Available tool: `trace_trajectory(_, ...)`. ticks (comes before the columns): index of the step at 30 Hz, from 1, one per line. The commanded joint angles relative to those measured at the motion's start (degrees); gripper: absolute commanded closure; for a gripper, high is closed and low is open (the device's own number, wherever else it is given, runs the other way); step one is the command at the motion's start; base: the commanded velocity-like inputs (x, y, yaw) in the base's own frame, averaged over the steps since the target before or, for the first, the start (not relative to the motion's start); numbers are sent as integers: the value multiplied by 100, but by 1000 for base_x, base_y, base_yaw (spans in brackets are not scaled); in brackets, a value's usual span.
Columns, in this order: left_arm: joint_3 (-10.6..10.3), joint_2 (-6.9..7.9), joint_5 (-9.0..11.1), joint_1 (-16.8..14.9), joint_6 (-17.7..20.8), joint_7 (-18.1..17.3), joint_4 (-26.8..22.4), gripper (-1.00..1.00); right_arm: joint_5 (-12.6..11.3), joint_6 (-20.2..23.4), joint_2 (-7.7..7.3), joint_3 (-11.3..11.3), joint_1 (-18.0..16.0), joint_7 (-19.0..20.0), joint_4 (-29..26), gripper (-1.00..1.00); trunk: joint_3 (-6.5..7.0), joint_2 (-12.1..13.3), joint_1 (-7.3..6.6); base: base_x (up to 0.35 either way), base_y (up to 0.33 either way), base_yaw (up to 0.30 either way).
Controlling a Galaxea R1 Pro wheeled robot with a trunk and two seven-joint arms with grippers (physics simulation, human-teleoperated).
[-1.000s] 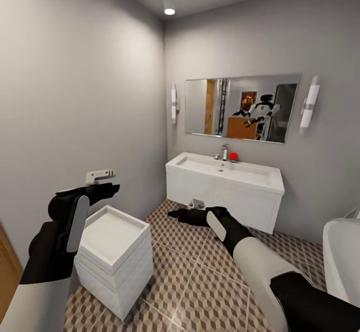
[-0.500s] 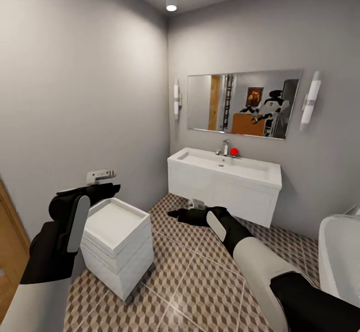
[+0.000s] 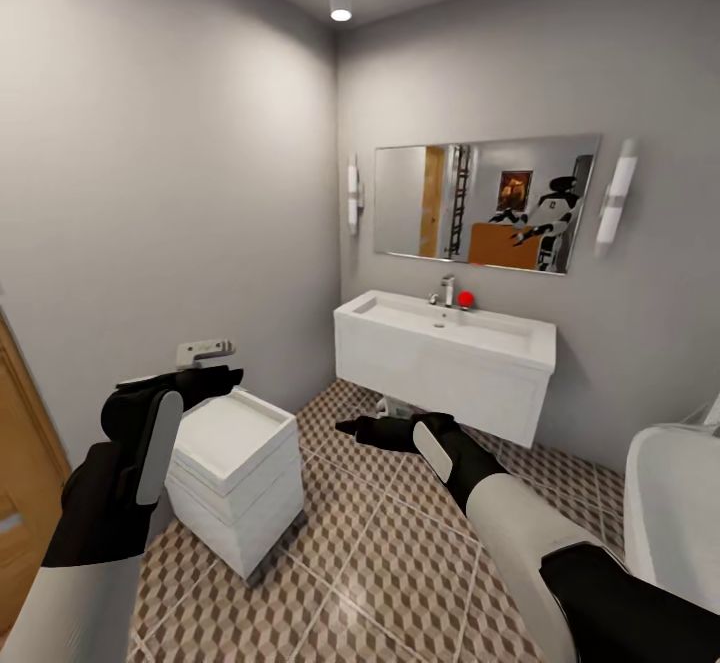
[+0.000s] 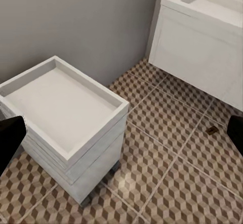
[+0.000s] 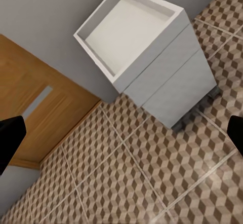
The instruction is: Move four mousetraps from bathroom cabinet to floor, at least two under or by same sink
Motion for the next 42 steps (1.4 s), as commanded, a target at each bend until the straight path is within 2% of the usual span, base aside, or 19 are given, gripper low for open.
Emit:
trace_trajectory(1,-3,2,60,-1,21,51,-5,-100,4,18,0,5,-1,6,-3,-100,-6,-4,2,-35,-49,141)
trace_trajectory(14,-11,2,60,2,21,51,-4,-100,6,20,0,8,2,1,1,-100,-63,-4,2,-15,-18,197)
trace_trajectory(42,-12,0,60,2,21,51,-4,-100,8,21,0,16,2,0,3,-100,-213,-4,2,-1,46,234)
